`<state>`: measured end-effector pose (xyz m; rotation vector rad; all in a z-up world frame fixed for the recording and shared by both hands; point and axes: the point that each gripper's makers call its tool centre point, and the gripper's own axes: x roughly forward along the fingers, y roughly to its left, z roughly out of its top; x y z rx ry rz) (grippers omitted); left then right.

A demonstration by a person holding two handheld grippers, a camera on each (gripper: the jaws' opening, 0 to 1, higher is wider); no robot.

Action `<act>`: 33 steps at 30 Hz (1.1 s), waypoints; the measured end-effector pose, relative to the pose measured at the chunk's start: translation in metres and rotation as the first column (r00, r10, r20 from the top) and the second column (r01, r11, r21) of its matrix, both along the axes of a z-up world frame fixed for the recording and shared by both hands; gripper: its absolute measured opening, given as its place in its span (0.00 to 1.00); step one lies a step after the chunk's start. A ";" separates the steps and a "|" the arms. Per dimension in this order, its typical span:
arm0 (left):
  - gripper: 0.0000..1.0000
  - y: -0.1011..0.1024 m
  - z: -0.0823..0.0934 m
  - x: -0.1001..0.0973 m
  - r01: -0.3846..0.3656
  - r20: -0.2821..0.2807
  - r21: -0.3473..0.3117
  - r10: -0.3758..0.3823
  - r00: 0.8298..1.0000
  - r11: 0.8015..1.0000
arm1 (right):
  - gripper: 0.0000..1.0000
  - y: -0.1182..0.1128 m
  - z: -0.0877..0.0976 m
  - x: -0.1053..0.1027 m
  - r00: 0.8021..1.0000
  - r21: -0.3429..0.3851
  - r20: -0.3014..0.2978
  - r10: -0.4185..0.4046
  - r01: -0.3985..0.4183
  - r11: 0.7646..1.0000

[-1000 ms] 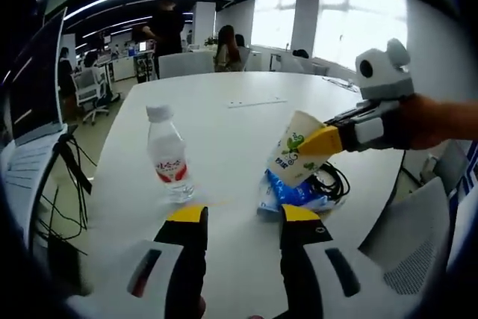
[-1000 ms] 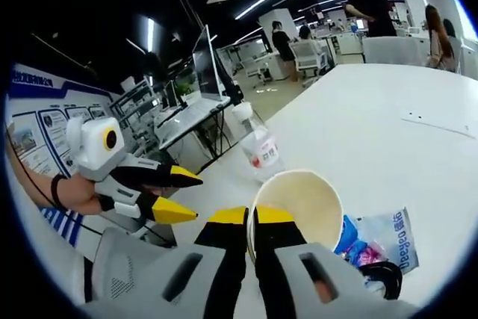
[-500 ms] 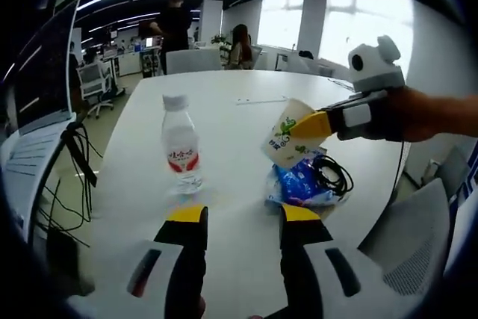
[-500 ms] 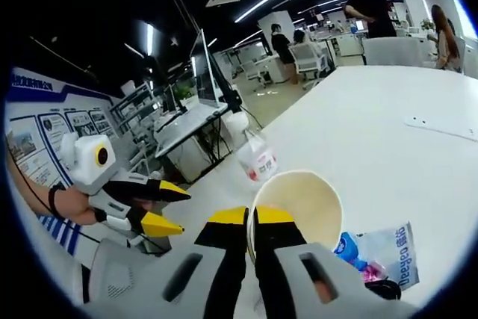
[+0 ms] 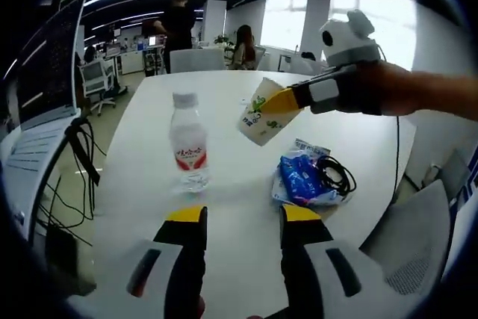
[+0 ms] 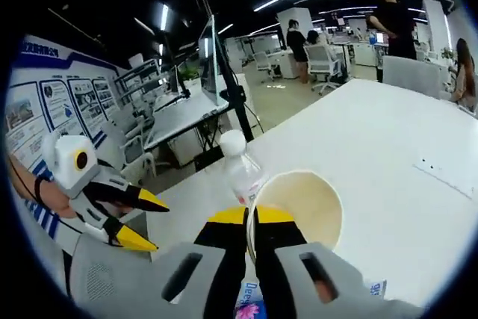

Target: Arrange the tabletop items into an orderly group along one side of the table until the central work area is clear of visible clutter.

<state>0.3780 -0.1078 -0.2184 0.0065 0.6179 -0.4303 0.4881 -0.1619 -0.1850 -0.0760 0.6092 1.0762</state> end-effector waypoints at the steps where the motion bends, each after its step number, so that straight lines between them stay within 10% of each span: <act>1: 0.39 0.000 0.000 0.000 0.000 0.000 0.000 0.000 1.000 1.000 | 0.00 0.003 -0.001 0.004 1.000 -0.003 0.002 0.006 -0.006 1.000; 18: 0.42 0.012 0.000 0.007 -0.014 0.004 -0.008 0.014 1.000 1.000 | 0.00 0.023 -0.061 0.013 0.994 -0.212 0.004 0.106 -0.103 0.972; 28: 0.41 0.020 0.004 0.005 -0.031 0.012 -0.003 0.031 0.999 1.000 | 0.00 0.020 -0.100 0.009 0.958 -0.442 0.088 0.273 -0.208 0.873; 33: 0.41 0.024 0.002 0.002 -0.042 0.004 -0.003 0.042 0.999 0.999 | 0.01 0.028 -0.107 0.009 0.958 -0.442 0.088 0.274 -0.209 0.873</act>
